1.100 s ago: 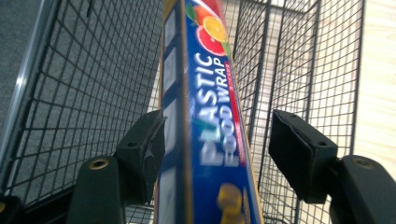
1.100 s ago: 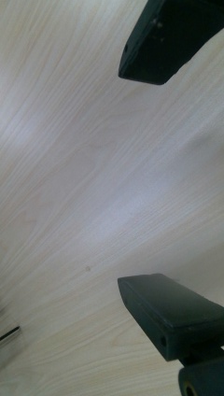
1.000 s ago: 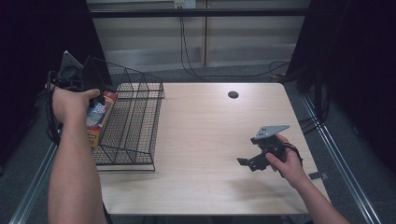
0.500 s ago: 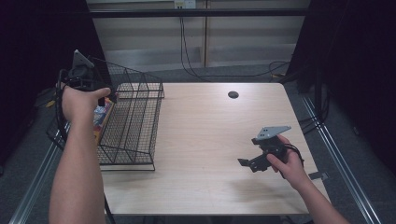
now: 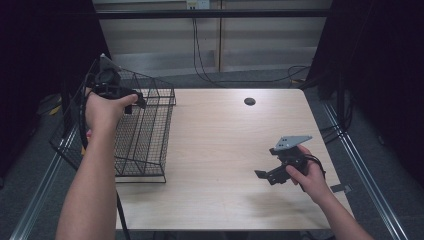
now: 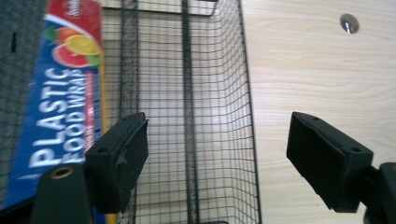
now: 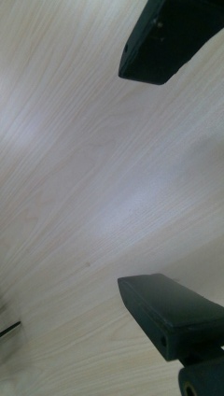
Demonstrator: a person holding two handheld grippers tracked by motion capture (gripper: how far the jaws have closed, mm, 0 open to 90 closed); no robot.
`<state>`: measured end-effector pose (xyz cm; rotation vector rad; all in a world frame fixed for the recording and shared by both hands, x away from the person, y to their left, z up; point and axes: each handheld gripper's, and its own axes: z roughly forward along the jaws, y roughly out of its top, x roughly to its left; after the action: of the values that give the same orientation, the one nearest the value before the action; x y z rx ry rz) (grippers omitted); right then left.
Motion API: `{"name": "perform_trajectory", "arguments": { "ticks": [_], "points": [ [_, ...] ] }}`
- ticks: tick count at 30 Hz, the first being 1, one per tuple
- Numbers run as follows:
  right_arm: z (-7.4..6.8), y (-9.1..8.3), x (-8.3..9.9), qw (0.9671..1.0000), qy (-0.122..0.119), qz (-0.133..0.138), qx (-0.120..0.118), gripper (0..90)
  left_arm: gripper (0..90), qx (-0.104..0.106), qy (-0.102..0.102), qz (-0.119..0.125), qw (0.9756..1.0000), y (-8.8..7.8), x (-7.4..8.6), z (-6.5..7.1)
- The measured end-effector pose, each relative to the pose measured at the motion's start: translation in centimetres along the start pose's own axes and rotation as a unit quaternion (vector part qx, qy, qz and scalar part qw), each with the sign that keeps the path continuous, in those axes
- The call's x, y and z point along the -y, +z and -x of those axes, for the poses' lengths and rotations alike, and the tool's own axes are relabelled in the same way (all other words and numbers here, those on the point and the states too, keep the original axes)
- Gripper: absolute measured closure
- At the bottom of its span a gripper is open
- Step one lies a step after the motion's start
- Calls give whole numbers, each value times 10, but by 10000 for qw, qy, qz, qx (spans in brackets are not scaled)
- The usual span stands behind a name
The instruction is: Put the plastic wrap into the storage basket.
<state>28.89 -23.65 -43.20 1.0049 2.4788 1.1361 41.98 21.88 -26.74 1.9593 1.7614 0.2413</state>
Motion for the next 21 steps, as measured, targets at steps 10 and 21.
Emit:
{"name": "perform_trajectory", "arguments": {
  "ticks": [10, 21],
  "points": [
    [-1, 0, 1, 10000, 8, 8, 31, 20, 184, 350, 382, 45, 9986, 15, 2, 27],
    [0, 1, 3, 10000, 21, -18, 49, 19, 178, 704, 637, -32, 9955, 37, 9, 49]
  ]
}}
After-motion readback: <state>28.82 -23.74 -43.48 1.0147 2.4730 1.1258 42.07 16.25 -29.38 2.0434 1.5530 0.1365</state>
